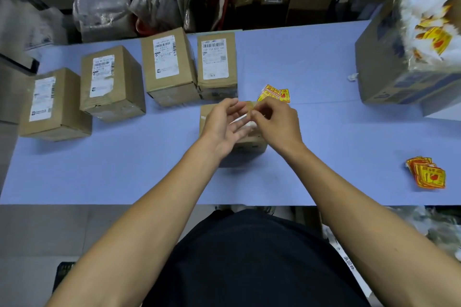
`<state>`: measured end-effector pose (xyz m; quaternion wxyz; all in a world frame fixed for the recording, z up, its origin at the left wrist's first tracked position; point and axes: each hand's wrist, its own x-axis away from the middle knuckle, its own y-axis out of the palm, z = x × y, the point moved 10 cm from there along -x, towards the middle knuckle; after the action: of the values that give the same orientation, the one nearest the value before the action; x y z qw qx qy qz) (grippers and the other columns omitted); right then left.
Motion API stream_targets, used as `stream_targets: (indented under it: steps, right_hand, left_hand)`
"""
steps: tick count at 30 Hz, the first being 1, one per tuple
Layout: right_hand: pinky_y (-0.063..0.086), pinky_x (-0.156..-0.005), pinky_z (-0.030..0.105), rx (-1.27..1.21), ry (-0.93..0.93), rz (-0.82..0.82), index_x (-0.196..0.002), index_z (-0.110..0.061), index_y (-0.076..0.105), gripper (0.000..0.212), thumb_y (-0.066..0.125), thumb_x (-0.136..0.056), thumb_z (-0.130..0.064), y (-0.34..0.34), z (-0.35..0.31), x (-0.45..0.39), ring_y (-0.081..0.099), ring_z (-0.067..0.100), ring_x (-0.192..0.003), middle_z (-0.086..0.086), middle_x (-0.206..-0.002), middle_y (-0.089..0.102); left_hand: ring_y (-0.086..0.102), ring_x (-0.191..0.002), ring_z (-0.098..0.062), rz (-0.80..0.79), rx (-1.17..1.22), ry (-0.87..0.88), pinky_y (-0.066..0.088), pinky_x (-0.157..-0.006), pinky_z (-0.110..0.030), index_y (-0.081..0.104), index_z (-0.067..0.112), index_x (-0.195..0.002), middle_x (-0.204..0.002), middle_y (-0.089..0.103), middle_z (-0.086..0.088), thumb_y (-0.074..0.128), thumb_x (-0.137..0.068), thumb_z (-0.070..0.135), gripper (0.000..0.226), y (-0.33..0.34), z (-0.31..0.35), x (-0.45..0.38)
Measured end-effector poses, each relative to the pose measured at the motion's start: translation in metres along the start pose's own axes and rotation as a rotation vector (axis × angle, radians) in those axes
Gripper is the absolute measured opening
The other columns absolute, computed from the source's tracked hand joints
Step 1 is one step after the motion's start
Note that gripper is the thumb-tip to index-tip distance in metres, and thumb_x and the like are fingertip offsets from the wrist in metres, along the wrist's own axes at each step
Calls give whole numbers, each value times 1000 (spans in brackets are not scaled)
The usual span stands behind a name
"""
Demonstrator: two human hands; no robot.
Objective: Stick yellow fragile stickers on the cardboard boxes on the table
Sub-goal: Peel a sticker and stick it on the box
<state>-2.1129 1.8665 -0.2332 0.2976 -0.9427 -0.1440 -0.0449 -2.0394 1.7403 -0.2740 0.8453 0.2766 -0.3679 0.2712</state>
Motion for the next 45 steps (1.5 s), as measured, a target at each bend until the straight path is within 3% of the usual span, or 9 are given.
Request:
stream_targets:
  steps: [4,6,10,14,19,24,33,39,45]
  right_hand:
    - [57,-67,29,-750,457,-144,-79,-17,62,16,66,-92,-8,12,33,7,61,16,-67,-1,-74,68]
    - [58,-68,28,-803,519,-241,-82,-18,61,15,65,-94,-10,18,38,11,63,13,-65,-6,-70,70]
    - [57,-71,28,-744,523,-262,-83,-19,62,14,64,-95,-12,20,45,13,64,14,-68,-9,-64,67]
    - [55,-65,26,-495,463,-194,-79,-16,65,13,66,-92,-14,11,52,12,66,13,-67,5,-80,69]
    - [47,-67,31,-60,315,-122,-80,-13,73,12,66,-88,-20,5,59,12,63,17,-78,-2,-77,69]
    - [48,-68,32,149,240,-99,-81,-15,70,15,65,-89,-26,9,62,11,64,21,-83,-1,-81,69]
    - [45,-66,31,202,207,-66,-78,-20,63,13,64,-88,-27,10,65,9,63,22,-84,-4,-79,65]
    - [32,-54,24,252,209,-43,-79,-24,64,15,67,-88,-35,7,68,10,59,18,-80,-8,-77,62]
    - [35,-57,25,231,256,-63,-81,-25,62,23,68,-87,-46,7,80,9,59,18,-82,-9,-76,61]
  left_hand:
    - [63,-82,-17,25,-383,165,53,-69,-31,68,17,-93,-92,66,-1,64,-93,22,6,-10,13,-4]
    - [62,-79,-18,-62,-462,149,54,-73,-35,67,15,-92,-92,66,-4,65,-94,20,6,-4,7,-5]
    - [61,-63,-12,-92,-497,165,51,-59,-26,66,15,-82,-77,65,-1,64,-94,16,12,-1,8,-7]
    - [59,-55,-11,-38,-641,235,46,-53,-23,67,18,-72,-63,65,4,65,-92,17,20,-3,10,-9]
    - [63,-75,-17,44,-1156,498,47,-63,-29,70,19,-65,-72,70,2,63,-83,19,20,3,19,-5]
    - [65,-82,-27,32,-1377,535,56,-70,-38,72,16,-73,-80,73,-5,60,-84,22,17,10,13,-8]
    - [61,-78,-29,73,-1465,545,34,-53,-28,62,19,-67,-76,67,-5,58,-82,27,18,12,12,-14]
    - [61,-76,-31,88,-1497,527,36,-55,-27,58,18,-63,-73,67,-5,61,-78,32,20,12,10,-17]
    - [63,-79,-30,172,-1544,521,35,-54,-28,54,17,-61,-72,63,-5,65,-79,36,29,7,16,-19]
